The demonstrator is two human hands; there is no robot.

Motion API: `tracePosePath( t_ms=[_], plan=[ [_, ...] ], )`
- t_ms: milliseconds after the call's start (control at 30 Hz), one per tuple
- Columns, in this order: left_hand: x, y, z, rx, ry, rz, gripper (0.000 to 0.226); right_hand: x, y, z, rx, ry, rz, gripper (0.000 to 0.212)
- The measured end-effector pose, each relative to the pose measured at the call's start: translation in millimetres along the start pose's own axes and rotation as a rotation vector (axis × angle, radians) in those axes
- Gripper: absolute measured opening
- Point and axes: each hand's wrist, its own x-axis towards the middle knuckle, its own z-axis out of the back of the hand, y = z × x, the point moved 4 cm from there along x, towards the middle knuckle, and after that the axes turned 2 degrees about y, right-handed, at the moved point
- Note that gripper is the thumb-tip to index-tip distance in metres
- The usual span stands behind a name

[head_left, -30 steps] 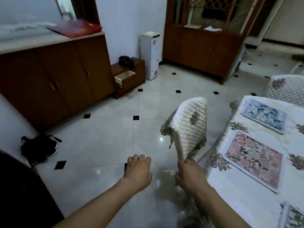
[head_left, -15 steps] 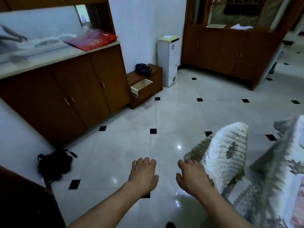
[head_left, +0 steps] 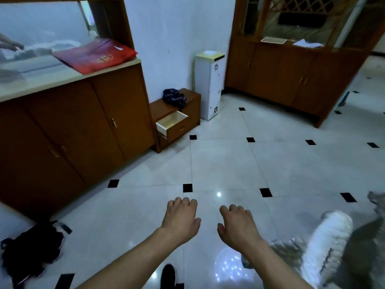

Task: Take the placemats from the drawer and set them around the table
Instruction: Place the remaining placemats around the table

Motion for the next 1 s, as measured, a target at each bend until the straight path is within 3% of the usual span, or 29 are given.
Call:
tracePosePath(
  t_ms=[333, 633, 1000],
  plan=[
    [203, -20, 38, 0.085, 0.046, -0.419, 0.037, 105, -77, 32, 0.039, -0.013, -0.422, 0.031],
    [341, -148, 35, 0.194, 0.107, -0.717, 0.036, 136, -221, 34, 0.127, -0.035, -0.753, 0.03],
    [487, -322, 50, 0.256, 0.128, -0.875, 0.038, 179, -421, 67, 0.184, -0.117, -0.916, 0.033]
  ],
)
